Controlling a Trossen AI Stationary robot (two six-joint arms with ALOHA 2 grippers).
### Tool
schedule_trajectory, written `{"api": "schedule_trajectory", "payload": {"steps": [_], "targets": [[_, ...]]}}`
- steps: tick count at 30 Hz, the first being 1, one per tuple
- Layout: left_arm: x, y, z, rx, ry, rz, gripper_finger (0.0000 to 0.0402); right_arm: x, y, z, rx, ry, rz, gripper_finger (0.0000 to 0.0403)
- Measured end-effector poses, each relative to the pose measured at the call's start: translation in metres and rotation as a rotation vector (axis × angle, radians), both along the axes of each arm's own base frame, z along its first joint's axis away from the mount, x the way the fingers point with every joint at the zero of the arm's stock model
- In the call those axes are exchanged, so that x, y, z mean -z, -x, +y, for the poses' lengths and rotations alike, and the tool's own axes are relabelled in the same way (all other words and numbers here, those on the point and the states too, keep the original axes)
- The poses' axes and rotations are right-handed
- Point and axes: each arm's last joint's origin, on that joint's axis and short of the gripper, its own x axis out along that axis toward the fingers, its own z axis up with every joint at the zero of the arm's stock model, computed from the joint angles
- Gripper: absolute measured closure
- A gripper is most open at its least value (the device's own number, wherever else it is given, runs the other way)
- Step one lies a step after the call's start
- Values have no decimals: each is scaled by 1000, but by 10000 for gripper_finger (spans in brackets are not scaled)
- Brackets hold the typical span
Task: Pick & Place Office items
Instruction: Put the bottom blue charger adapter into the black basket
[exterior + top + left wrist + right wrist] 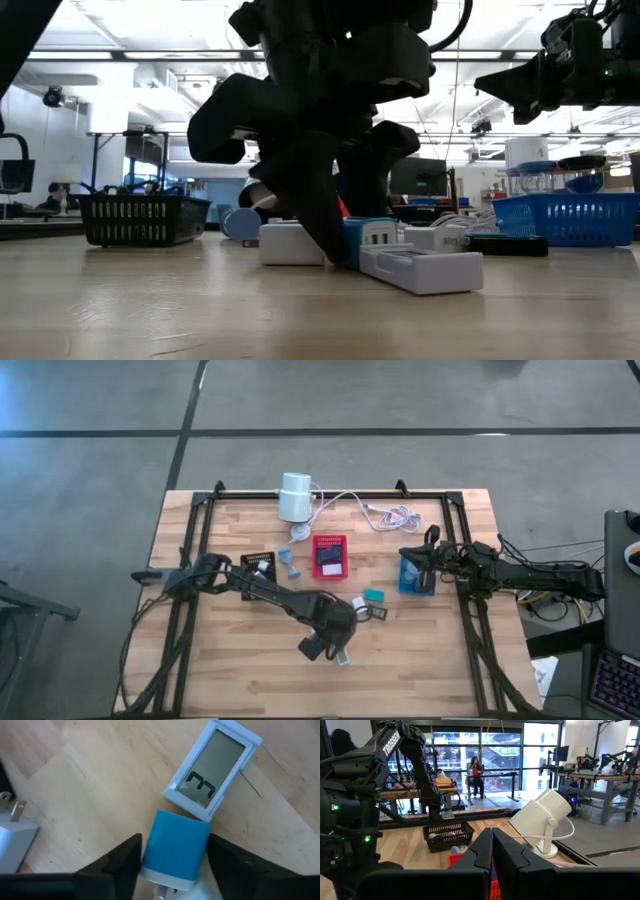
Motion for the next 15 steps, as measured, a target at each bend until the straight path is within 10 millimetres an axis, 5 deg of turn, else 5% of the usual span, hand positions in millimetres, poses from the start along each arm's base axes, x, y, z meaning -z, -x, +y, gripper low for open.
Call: {"api": "schedule_trajectory", "payload": {"steps": [5,12,15], "targets": [[0,0,0,1,1,-2,277,0,0,0,0,0,1,394],[-6,3,-1,18,5,2,279,0,0,0,0,-1,4,394],[-27,7,1,7,5,-32,279,1,0,0,0,-3,10,394]]}}
